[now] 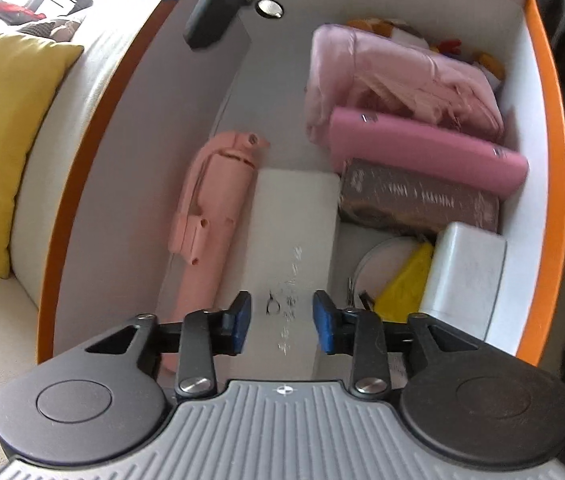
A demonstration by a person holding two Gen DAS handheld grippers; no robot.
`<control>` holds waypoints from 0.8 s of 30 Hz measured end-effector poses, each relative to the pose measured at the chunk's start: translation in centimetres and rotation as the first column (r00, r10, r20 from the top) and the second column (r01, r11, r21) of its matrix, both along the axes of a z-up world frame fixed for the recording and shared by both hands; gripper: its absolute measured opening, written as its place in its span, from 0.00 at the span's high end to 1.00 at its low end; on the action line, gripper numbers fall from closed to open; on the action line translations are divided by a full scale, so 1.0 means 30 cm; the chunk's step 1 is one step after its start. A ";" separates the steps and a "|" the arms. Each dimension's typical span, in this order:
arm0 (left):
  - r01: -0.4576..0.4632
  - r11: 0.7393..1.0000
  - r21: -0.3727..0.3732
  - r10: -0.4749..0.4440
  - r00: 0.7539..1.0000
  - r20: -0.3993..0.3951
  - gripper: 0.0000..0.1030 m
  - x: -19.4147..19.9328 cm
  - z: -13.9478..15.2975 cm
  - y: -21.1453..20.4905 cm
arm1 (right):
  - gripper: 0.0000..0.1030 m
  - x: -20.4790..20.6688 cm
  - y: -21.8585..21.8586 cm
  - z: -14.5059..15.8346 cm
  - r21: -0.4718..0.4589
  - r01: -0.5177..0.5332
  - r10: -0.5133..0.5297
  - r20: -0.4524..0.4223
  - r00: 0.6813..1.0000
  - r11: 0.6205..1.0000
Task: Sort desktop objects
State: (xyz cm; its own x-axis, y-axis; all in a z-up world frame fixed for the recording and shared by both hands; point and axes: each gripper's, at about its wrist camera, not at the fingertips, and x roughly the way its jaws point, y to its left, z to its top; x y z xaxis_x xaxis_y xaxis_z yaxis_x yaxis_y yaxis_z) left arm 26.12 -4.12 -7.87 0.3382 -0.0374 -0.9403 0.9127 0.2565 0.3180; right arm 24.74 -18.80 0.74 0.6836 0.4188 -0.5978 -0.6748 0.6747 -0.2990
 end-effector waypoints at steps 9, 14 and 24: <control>0.027 0.996 0.085 -0.030 0.999 0.034 0.45 -0.013 -0.043 -0.054 | 0.59 -0.004 0.007 -0.013 0.000 0.006 -0.006 -0.012 1.000 1.000; 0.103 0.984 0.145 -0.122 0.985 0.126 0.49 -0.034 -0.044 -0.054 | 0.59 -0.011 0.003 -0.023 0.001 0.004 -0.004 -0.022 1.000 1.000; 0.089 0.990 0.109 -0.106 0.981 0.164 0.49 -0.098 0.002 -0.048 | 0.59 -0.040 0.007 -0.004 0.000 0.001 -0.001 -0.063 0.998 1.000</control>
State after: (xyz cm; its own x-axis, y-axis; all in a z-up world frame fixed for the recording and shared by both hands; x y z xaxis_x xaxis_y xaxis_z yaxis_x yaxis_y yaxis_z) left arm 23.19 -5.56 -7.81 0.4921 0.0139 -0.8704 0.8624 0.1281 0.4897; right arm 23.53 -18.59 0.61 0.6449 0.4179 -0.6399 -0.6915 0.6756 -0.2557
